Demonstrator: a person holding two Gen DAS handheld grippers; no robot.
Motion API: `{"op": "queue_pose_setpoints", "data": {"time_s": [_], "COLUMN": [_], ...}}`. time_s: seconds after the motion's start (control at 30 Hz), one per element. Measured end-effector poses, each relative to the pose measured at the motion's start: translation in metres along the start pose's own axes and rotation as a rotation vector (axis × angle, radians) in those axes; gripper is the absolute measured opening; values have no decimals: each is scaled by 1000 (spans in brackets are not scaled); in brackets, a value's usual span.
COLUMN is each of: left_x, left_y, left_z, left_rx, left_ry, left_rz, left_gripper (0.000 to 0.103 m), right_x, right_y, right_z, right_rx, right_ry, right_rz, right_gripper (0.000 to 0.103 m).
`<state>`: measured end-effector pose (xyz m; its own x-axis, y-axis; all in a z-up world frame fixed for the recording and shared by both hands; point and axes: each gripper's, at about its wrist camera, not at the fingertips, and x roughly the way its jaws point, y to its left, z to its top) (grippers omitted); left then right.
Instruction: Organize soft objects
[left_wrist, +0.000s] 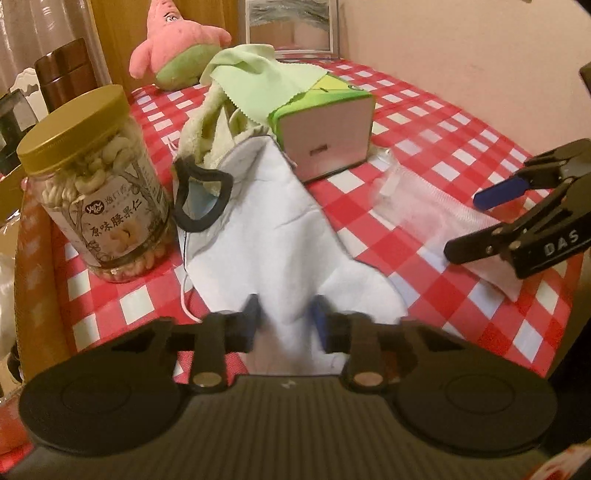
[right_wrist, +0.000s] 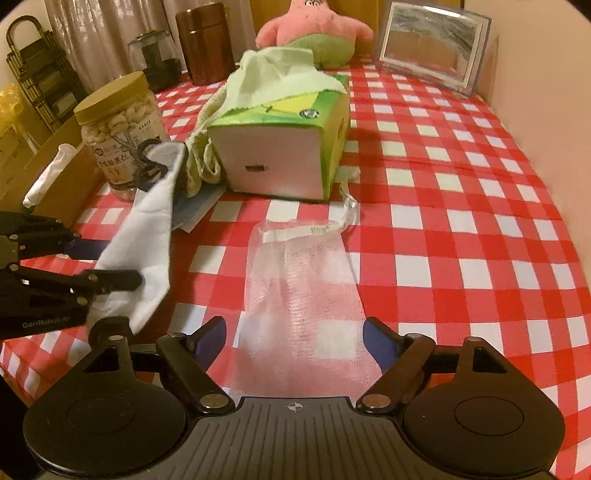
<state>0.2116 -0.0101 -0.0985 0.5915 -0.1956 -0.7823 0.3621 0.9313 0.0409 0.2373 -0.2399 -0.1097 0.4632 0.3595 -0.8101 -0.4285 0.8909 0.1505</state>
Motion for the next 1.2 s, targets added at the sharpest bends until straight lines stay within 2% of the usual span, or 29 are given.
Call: {"op": "queue_pose_setpoints", "data": {"time_s": [0.1, 0.27, 0.3, 0.33, 0.4, 0.47, 0.5, 0.63, 0.9, 1.07, 1.2], "left_x": [-8, -26, -29, -31, -36, -40, -42, -50, -81, -102, -119], "left_y": [0, 1, 2, 2, 2, 2, 2, -1, -11, -13, -10], "left_z": [2, 6, 7, 8, 10, 12, 13, 17, 14, 5, 1], "left_rx": [-1, -29, -33, -37, -44, -45, -48, -49, -70, -92, -122], "left_ry": [-32, -107, -120, -128, -141, -153, -159, -181, -208, -213, -220], "left_rz": [6, -3, -3, -1, -1, -1, -3, -1, -6, 2, 20], "left_gripper": [8, 6, 5, 5, 5, 5, 5, 5, 5, 5, 5], "right_x": [6, 9, 9, 9, 8, 7, 6, -5, -60, -100, -124], "right_y": [1, 8, 9, 10, 10, 9, 9, 8, 10, 17, 30], "right_z": [0, -1, -1, -1, -1, -1, 0, 1, -5, -11, -9], "right_rx": [-12, -58, -66, -74, -82, -80, -77, -48, 53, 106, 109], "right_ry": [30, 30, 28, 25, 18, 15, 14, -28, -203, -279, -303], "right_rz": [15, -13, -26, -42, -71, -88, -85, -100, -143, -127, -87], "right_gripper": [81, 77, 69, 56, 40, 19, 4, 2, 1, 1, 1]}}
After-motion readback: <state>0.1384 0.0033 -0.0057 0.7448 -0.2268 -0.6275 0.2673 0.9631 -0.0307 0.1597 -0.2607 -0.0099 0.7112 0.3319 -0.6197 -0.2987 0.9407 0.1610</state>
